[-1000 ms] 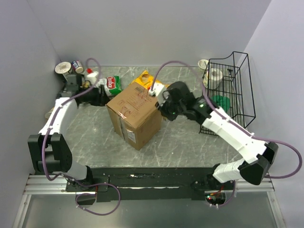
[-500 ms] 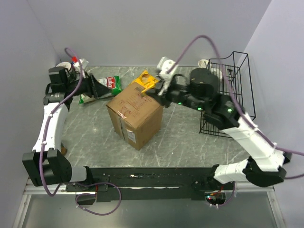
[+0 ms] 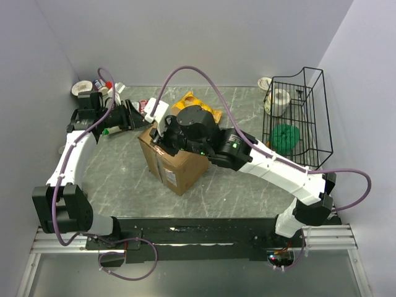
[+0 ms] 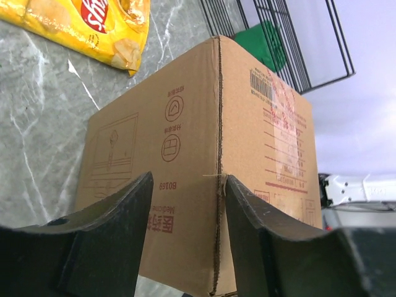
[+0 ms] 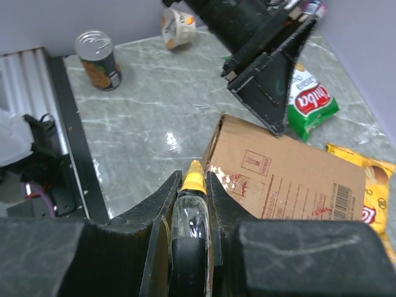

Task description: Unpack the express box

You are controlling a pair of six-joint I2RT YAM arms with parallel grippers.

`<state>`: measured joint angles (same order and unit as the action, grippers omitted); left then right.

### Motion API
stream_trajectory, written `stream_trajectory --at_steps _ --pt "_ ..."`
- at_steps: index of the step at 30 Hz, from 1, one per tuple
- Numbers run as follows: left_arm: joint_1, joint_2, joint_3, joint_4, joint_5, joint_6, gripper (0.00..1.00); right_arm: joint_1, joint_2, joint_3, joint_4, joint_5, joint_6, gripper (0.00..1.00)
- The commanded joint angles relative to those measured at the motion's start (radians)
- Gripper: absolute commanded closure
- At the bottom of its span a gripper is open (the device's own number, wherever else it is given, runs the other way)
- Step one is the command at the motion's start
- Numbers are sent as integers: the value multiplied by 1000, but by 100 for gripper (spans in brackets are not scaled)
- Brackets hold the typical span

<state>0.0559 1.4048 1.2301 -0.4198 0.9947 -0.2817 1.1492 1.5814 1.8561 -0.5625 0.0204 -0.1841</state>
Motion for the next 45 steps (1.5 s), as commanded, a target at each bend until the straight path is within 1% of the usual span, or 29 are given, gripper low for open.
stream_trajectory --at_steps 1,4,7,11,20,30,37,45 --pt "-7 -36 -55 16 -108 -86 46 33 -34 -29 124 139 -11 100" --pt "-8 -64 -86 22 -166 -120 48 50 -34 -51 159 162 -34 100" --pt "-8 -92 -112 33 -180 -140 48 53 -40 -84 193 121 -69 100" --pt "-8 -109 -135 26 -197 -151 49 67 -32 -98 210 113 -94 100" --pt "-8 -115 -164 52 -215 -169 49 93 -23 -146 288 159 -158 100" --pt "-8 -118 -167 44 -238 -171 49 113 14 -143 282 245 -173 100" --pt "-8 -118 -170 47 -252 -177 49 116 32 -133 248 245 -144 100" --pt "-8 -115 -172 46 -254 -178 49 121 52 -132 246 271 -156 100"
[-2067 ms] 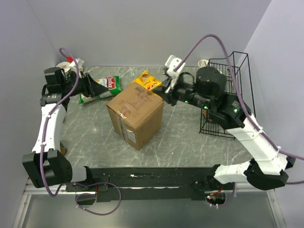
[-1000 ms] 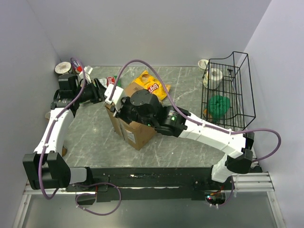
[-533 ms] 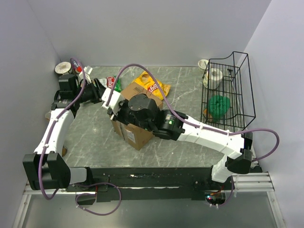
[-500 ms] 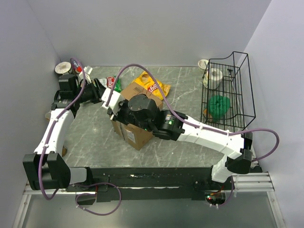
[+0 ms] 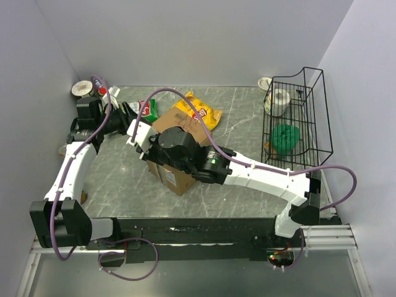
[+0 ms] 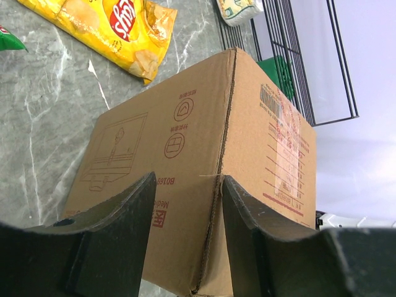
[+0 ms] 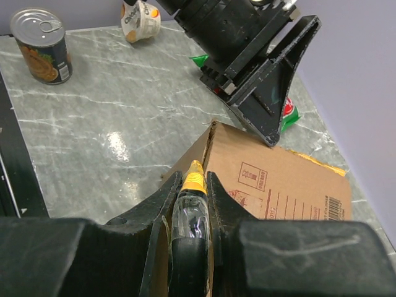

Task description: Unpack the express box

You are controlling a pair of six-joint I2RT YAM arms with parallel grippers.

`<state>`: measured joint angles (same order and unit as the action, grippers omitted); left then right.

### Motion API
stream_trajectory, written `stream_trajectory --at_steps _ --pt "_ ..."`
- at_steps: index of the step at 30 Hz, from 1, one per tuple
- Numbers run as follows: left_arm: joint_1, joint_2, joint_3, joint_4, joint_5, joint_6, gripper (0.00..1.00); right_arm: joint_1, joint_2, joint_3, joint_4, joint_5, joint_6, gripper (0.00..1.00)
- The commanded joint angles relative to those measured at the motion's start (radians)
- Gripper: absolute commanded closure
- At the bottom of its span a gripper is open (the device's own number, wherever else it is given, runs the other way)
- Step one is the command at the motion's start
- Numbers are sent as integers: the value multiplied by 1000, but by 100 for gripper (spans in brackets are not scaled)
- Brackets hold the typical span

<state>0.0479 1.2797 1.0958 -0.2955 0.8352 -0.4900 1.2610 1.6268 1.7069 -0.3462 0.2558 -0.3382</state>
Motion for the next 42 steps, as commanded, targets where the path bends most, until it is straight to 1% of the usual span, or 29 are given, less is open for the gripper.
stream_trajectory --at_steps 1,9,16,25,28,29,33,42 --pt "1 10 -37 -77 -93 31 49 9 11 17 30 42 -5 100" --pt "0 12 -45 -68 -90 28 49 9 21 16 38 57 -15 100" --pt "0 7 -54 -64 -94 27 49 8 38 16 38 71 10 100" --pt "0 4 -68 -60 -97 27 50 6 44 11 64 109 -35 100" --pt "1 6 -68 -67 -110 33 50 6 47 29 23 126 -35 100" --pt "0 6 -65 -70 -113 36 50 3 45 39 -26 129 -24 100" --pt "0 10 -68 -70 -128 41 52 -5 27 59 -134 134 22 100" --pt "0 29 -70 -76 -153 62 55 -34 24 100 -275 128 76 100"
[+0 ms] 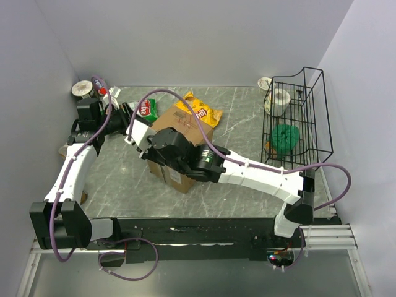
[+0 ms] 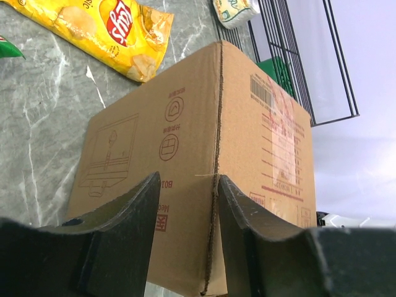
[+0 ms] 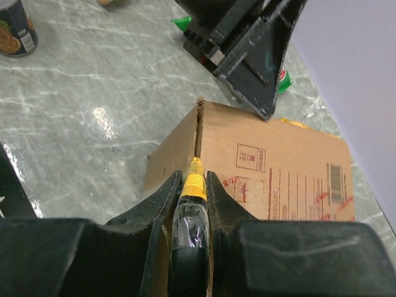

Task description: Unpack the express box

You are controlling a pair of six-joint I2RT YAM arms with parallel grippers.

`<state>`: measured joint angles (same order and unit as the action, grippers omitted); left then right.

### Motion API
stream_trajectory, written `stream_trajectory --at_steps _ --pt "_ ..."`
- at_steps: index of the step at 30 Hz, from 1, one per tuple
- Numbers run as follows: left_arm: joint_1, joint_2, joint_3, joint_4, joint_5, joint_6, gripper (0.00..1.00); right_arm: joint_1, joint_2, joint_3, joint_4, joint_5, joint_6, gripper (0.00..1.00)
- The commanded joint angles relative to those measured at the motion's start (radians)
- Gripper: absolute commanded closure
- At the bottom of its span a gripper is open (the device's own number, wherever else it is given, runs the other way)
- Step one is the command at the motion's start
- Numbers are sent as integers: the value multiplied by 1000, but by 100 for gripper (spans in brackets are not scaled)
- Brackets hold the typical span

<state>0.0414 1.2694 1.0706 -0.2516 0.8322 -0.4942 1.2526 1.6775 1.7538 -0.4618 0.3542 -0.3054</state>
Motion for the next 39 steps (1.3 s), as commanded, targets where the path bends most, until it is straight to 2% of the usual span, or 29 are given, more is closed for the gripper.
stream_trajectory --at_steps 1,8,12,14,16,18,20,24,26,31,34,39 --pt "6 42 -44 -120 -153 71 55 -30 -24 61 -193 23 63 100" --pt "6 59 -26 -113 -124 95 55 -62 -45 39 -199 -55 48 100" --pt "11 58 92 -138 -104 138 52 -94 -41 53 -207 -102 22 100" --pt "18 27 117 -86 -58 140 52 -108 -41 67 -212 -121 14 100" --pt "18 -33 112 76 -21 115 52 -122 -45 81 -213 -138 -4 100" --pt "17 -67 111 220 14 73 56 -133 -55 85 -216 -170 -30 100" --pt "6 -58 138 244 54 53 59 -140 -67 72 -210 -195 -53 100" --pt "-12 69 183 339 259 -87 69 -160 -99 33 -189 -259 -106 100" --pt "-46 94 180 385 271 -119 77 -165 -113 10 -186 -264 -118 100" --pt "-138 145 132 475 295 -207 84 -188 -137 -22 -178 -320 -153 100" --pt "-167 179 114 488 330 -221 86 -202 -148 -37 -169 -343 -175 100" --pt "-228 217 163 265 294 -36 87 -217 -148 -39 -176 -392 -193 100"
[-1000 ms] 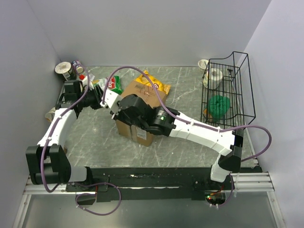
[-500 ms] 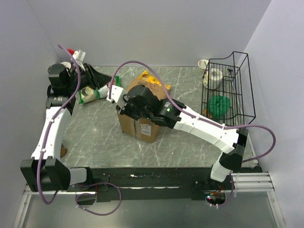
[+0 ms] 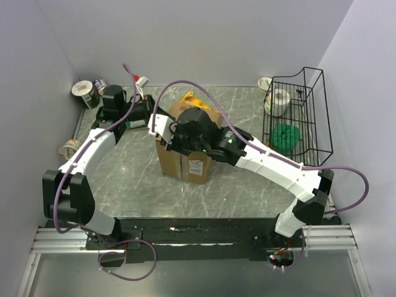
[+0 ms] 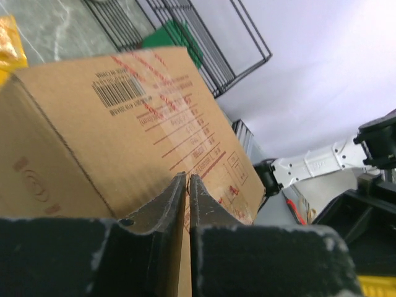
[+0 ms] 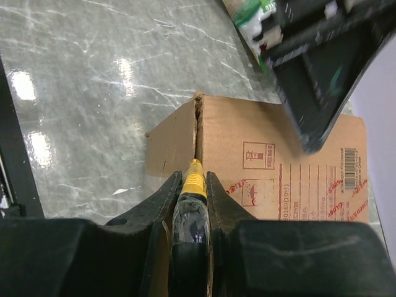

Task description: Unpack the express box

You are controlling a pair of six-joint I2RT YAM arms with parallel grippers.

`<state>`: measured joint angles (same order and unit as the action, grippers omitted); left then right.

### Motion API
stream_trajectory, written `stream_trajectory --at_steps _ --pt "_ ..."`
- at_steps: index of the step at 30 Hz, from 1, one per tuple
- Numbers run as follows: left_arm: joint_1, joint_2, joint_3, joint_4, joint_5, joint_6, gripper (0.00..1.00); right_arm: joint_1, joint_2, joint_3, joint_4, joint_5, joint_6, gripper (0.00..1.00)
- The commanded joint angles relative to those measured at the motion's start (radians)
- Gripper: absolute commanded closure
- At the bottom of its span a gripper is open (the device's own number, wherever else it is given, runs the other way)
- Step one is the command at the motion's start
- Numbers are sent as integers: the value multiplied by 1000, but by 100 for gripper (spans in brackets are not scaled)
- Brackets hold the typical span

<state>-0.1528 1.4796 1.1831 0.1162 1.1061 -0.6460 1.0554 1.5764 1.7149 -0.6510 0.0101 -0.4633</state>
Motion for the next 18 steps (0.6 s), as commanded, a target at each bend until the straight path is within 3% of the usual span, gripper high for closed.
stream_trajectory --at_steps 1,7,18 --pt "-50 10 55 -125 14 149 88 -26 -47 0 13 -59 -38 100" --pt "-112 33 85 -419 -78 462 92 -66 -41 35 -51 -156 -69 100" --pt "-151 39 10 -463 -143 572 99 -126 -98 15 -99 -214 -212 100"
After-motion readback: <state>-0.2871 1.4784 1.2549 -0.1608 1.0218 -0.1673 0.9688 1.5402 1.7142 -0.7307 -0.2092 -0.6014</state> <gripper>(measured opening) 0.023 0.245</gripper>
